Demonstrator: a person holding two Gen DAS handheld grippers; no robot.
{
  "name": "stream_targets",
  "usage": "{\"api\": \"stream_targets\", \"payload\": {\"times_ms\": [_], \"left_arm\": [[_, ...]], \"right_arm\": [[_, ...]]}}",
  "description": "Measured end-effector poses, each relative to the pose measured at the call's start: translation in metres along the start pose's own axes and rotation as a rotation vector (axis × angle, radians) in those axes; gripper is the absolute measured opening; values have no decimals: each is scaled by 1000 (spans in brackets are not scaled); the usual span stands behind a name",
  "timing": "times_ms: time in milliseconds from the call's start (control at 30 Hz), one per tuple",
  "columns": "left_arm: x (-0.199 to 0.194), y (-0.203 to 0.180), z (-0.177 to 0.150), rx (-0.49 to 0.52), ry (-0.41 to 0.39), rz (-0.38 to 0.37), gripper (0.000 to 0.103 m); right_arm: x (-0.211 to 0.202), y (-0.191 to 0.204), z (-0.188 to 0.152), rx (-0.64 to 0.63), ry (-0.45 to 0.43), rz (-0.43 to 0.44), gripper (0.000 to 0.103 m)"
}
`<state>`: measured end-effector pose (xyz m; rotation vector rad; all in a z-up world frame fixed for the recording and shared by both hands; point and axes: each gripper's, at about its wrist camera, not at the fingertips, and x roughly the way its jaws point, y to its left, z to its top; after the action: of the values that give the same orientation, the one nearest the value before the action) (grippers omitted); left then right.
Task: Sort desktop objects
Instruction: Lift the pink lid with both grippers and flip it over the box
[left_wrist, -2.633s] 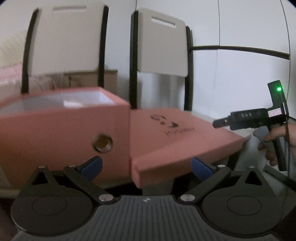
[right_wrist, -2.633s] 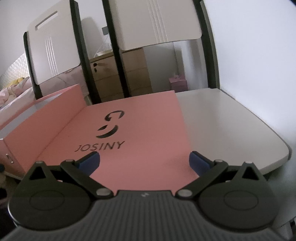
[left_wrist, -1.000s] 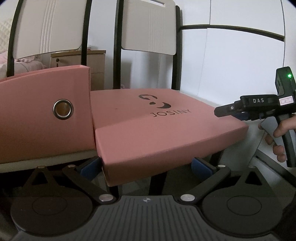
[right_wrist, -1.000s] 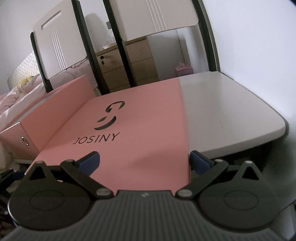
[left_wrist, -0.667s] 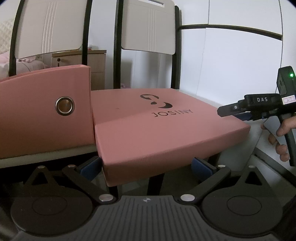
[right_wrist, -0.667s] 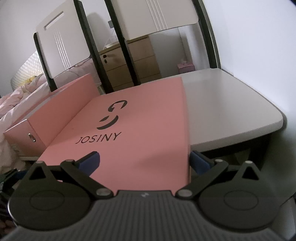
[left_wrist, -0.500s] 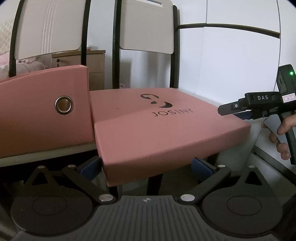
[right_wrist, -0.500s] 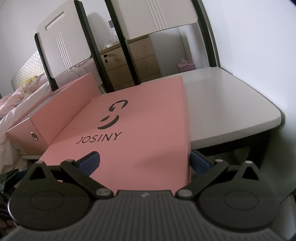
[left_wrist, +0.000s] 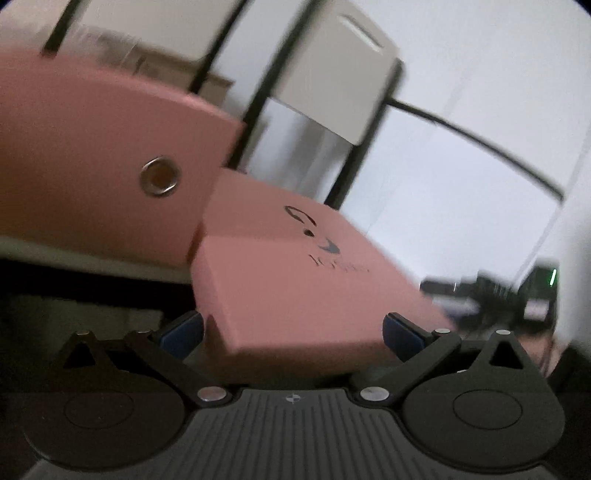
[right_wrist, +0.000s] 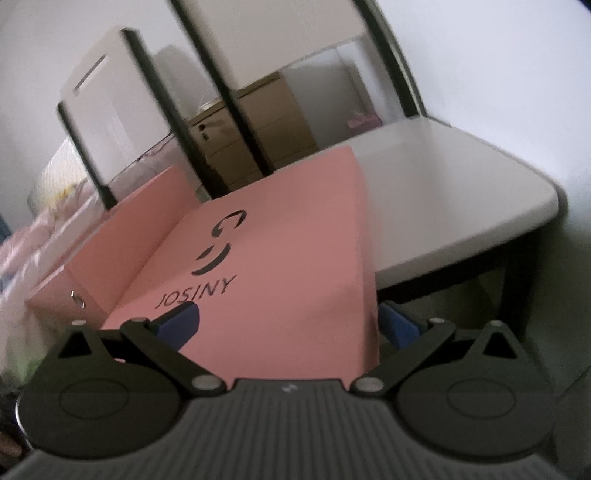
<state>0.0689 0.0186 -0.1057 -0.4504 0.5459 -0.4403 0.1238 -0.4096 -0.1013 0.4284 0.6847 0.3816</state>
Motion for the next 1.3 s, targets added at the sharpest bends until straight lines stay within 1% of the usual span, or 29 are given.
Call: {"api": "stream_targets", "payload": {"times_ms": [100,233,333,433,567,667,700,800,833,900,967,1033,1167,1300], "left_arm": [[3,12,4,-71,-8,-14,103],[11,29,8,-207,0,-80,103],[24,38,9,-262,26,-68,103],[34,42,8,-285,40,-53,103],[40,41,7,-286,40,-66,103],[43,41,7,-265,50,-54,102],[43,40,7,-258,57,-48,100],[41,37,8,-241,58,-48,88],[38,35,9,-230,53,-46,88],[32,31,12,-210,41,-45,88],[24,28,16,-212,24,-69,88],[17,23,22,-205,4,-89,88],[6,11,32,-171,-24,-102,89],[-1,8,39,-190,-45,-133,90]], "right_arm": [[5,-9,1,67,0,9,103],[15,-21,0,153,12,25,103],[21,-30,-2,218,19,42,103],[28,-38,-2,289,36,73,103],[30,-42,-2,339,30,94,103],[29,-43,-2,350,36,113,103],[28,-43,-2,348,37,120,103],[21,-38,1,333,26,164,102],[18,-35,2,323,25,167,101],[12,-29,5,296,24,156,95],[3,-24,6,268,10,143,82],[-7,-18,9,238,-9,142,76],[-29,-3,15,180,-58,164,75],[-47,6,19,161,-110,197,74]]}}
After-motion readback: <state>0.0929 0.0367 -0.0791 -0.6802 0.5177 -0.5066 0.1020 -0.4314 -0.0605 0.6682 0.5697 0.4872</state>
